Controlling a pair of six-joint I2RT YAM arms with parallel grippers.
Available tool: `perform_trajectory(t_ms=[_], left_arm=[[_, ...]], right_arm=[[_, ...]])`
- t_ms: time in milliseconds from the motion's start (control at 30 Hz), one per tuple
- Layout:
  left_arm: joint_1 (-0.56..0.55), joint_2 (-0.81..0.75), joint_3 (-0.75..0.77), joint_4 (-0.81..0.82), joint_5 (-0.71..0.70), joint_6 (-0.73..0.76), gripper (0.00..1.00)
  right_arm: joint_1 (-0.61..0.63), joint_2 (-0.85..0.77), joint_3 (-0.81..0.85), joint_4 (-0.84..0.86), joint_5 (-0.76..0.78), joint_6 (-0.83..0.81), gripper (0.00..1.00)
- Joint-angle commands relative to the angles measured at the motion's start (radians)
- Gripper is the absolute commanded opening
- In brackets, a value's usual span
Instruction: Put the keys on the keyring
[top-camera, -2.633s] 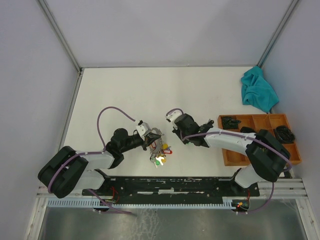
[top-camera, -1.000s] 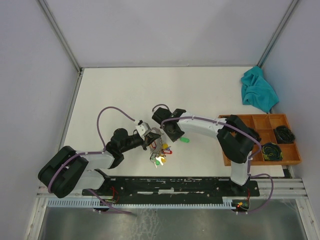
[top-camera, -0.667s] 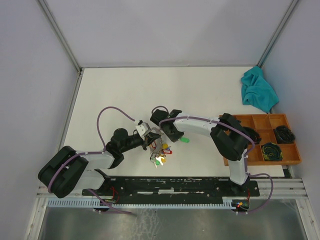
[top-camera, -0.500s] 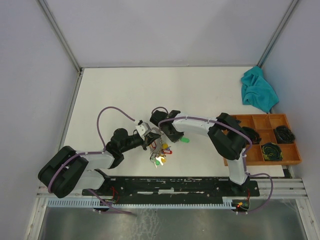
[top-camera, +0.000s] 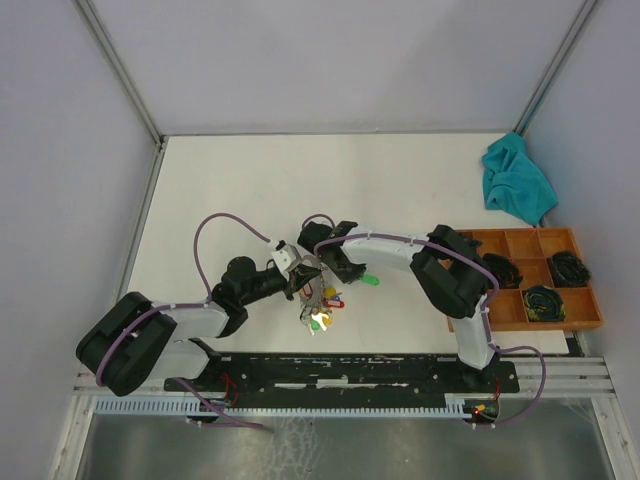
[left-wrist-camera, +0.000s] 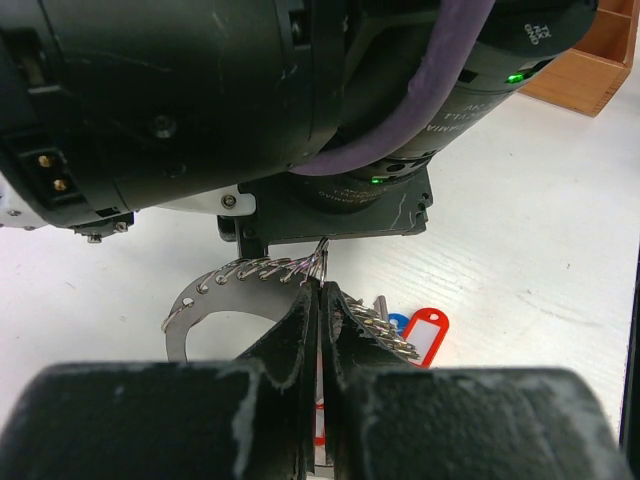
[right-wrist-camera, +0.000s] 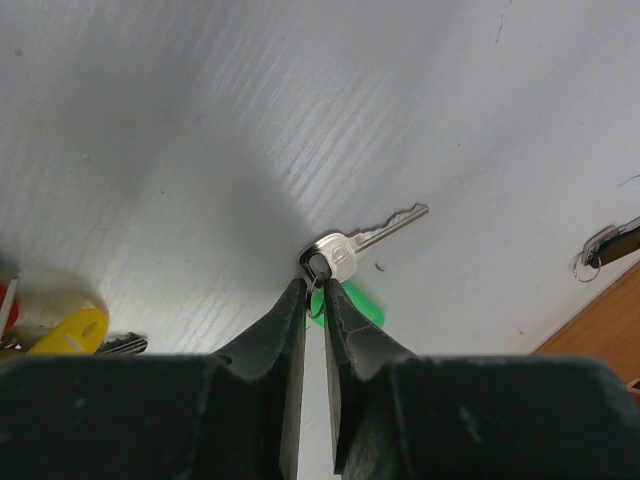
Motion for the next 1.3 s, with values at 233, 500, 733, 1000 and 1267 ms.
perform_trajectory(t_ms=[233, 500, 733, 1000, 1267], left_arm=[[-0.003, -0.015, 0.022, 0.049, -0.005, 0.0, 0.03], [-0.004, -0.042, 0.019, 0.054, 0.016, -0.011, 0.03], [-0.004, -0.077, 0.015, 0.056, 0.023, -0.016, 0.03], [-0.003, -0.168, 0.03, 0.003, -0.023, -0.011, 0.03], [-0.001, 0.052, 0.205, -0.231, -0.166, -0.186, 0.03]], right_arm=[[0.006, -0.017, 0.021, -0.027, 0.043, -0.006, 0.01], [0.006, -0.188, -0.071, 0.045, 0.01, -0.044, 0.01], [0.006, -0.451, -0.234, 0.199, -0.045, -0.087, 0.01], [0.001, -0.736, -0.458, 0.488, -0.162, -0.165, 0.01], [-0.134, -0.81, -0.503, 0.484, -0.295, -0.106, 0.0]])
